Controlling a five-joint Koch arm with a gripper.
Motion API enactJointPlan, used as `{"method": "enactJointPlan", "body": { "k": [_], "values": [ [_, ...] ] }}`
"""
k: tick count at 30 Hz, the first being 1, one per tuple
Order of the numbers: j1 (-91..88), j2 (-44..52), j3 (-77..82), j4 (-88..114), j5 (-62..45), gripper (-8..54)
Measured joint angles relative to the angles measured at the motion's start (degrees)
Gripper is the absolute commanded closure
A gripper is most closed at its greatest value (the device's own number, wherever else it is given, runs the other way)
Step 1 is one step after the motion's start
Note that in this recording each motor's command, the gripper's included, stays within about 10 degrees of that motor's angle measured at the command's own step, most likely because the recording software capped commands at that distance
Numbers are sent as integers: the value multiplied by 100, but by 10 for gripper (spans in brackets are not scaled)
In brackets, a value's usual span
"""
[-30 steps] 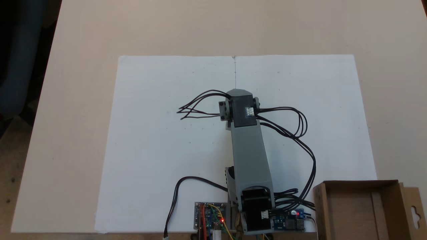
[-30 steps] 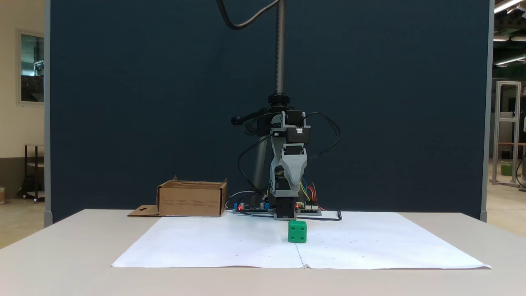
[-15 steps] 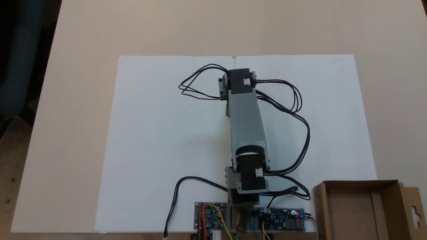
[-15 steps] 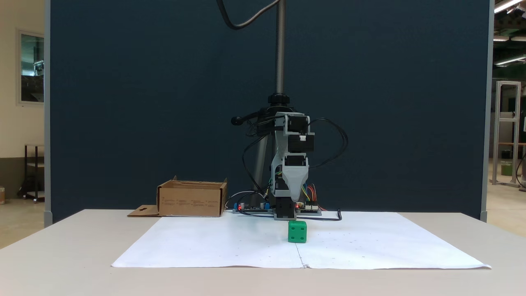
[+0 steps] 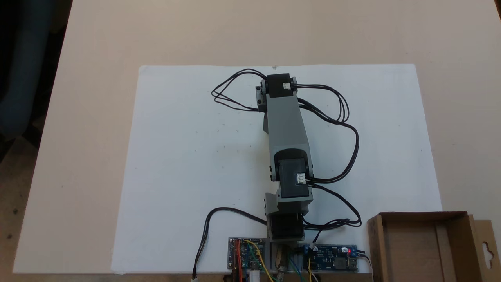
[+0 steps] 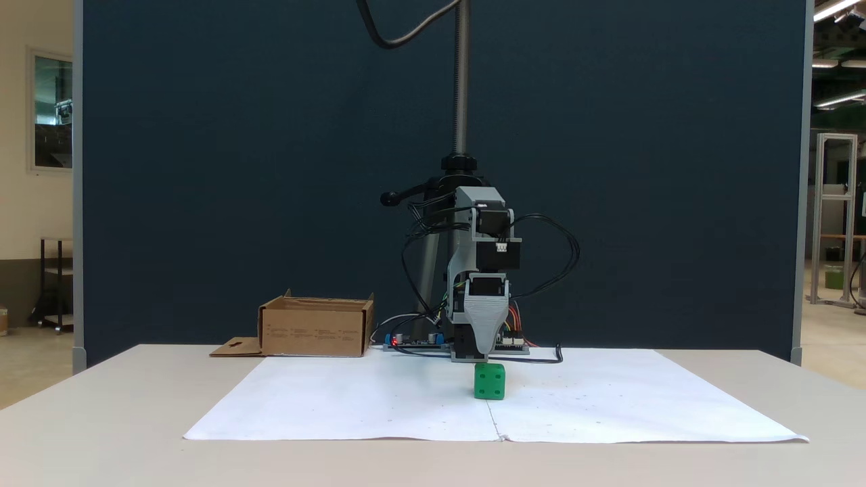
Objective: Grasp a green dice and put it in the bin.
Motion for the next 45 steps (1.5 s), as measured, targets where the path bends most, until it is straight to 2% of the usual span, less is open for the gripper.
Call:
{"method": "enactJointPlan", "body": {
  "k": [45],
  "values": [
    [-105, -1547, -26, -756, 62, 41]
  ]
}}
